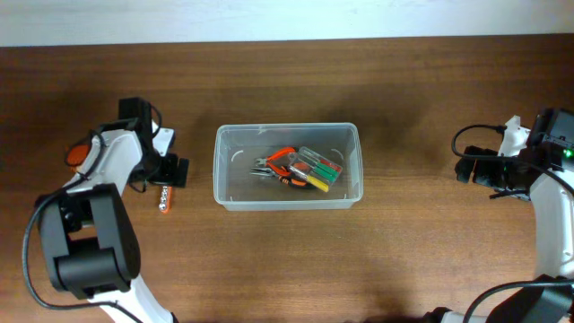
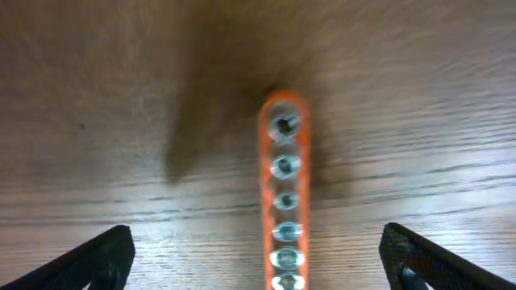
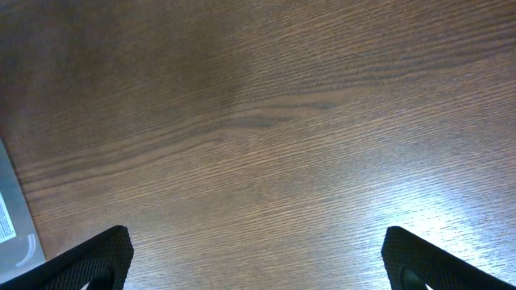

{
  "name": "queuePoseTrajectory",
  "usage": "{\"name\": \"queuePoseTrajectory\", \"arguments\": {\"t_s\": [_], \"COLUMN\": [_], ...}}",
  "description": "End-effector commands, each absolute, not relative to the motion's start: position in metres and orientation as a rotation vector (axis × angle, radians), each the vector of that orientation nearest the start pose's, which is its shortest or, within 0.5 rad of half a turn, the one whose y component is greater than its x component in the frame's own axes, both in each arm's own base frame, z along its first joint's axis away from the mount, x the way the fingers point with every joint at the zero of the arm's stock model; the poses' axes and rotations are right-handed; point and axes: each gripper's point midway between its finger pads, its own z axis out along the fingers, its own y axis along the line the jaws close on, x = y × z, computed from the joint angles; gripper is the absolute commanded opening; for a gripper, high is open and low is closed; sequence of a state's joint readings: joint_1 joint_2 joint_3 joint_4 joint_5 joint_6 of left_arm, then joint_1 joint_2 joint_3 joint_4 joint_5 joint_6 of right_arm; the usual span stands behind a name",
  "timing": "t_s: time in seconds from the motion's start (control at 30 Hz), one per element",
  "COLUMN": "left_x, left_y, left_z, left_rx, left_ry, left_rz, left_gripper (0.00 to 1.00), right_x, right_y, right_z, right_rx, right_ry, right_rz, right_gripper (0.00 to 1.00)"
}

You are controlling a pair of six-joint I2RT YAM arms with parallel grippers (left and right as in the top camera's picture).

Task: Pack container
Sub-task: 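Lower the left gripper around the orange bit holder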

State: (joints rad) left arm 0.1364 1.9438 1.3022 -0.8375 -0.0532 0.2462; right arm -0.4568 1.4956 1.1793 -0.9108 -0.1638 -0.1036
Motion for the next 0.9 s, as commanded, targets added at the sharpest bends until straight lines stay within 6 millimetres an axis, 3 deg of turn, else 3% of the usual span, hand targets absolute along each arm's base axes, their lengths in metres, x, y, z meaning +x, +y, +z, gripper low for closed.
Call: {"name": "queuePoseTrajectory", "arguments": {"t_s": [0.0, 0.87], "left_x": [0.366, 0.375], "left_y": [0.061, 0.059], "left_z": [0.007, 0.008], "left_rx": [0.098, 0.103], "left_ry": [3.072, 3.029], "left_rz": [-0.021, -0.065], "left_gripper": [0.99, 0.99], "right_x": [0.313, 0.313], "right_y": [-0.122, -0.122], "right_z": [0.128, 0.128], "right_rx": [0.458, 0.458], "right_ry": [2.724, 2.724], "right_rz": [0.098, 0.098], "right_gripper": [0.99, 0.99]}}
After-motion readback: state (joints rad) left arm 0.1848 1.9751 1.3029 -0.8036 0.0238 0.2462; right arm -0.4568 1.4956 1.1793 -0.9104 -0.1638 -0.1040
